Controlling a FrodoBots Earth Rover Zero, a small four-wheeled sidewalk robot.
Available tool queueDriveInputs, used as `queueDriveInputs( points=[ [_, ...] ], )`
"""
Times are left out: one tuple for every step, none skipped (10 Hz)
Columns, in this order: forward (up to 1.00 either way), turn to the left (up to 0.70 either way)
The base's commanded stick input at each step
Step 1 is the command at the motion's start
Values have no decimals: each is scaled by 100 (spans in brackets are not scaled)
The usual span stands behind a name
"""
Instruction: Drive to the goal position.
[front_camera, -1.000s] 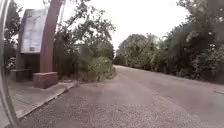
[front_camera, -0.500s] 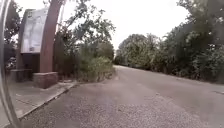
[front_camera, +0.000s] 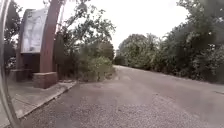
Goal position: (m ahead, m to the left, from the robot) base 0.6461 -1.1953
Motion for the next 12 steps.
queueDriveInputs(
  points=[
    [4,0],
    [4,0],
    [4,0],
    [4,0],
    [4,0],
    [4,0],
    [4,0],
    [4,0],
    [4,0],
    [4,0],
    [4,0],
    [4,0]
  ],
)
